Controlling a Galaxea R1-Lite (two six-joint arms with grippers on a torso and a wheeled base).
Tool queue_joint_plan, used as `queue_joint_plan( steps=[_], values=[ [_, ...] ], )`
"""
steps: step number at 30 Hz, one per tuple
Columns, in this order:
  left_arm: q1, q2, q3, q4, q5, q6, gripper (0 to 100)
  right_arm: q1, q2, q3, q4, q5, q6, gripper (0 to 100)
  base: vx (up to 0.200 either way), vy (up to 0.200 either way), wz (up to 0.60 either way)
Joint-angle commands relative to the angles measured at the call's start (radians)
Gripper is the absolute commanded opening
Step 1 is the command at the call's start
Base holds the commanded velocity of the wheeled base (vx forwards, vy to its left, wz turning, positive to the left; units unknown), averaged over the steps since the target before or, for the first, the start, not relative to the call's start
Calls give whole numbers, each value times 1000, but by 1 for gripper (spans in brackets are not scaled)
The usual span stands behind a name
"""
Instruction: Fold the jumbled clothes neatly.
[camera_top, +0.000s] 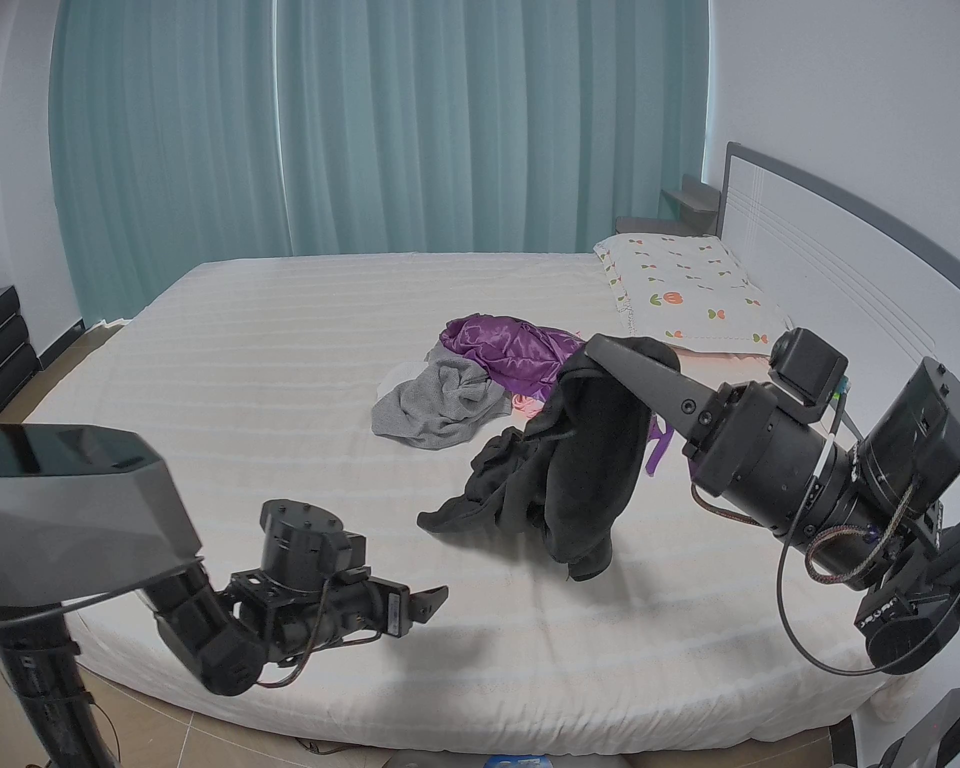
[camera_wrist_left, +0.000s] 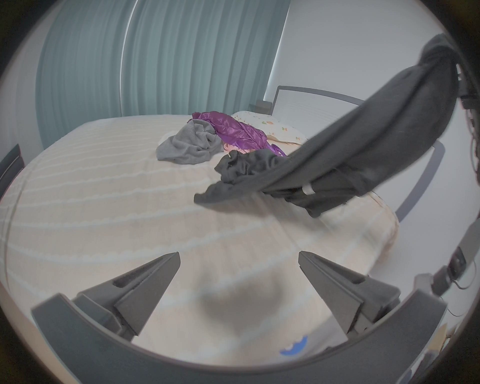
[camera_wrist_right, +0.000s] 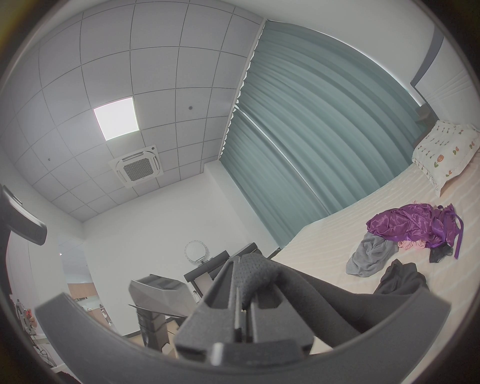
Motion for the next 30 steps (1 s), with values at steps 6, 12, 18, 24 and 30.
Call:
queue_joint_plan(
  steps=[6,12,18,24,30],
  values=[
    [-17,347,-328,-58,71,4,100,0,-25,27,-6,-12,-15,0,0,0,0],
    [-23,439,-486,-50,102,7,100,-20,-27,27,-6,-12,-12,0,0,0,0],
    [-14,520,-644,-13,164,22,100,-43,-35,27,-6,-10,-9,0,0,0,0],
    [-5,529,-690,27,175,24,0,-54,-30,27,-6,-10,-6,0,0,0,0],
    [23,511,-662,22,224,14,0,-124,-7,28,-4,2,0,0,0,0,0]
  ],
)
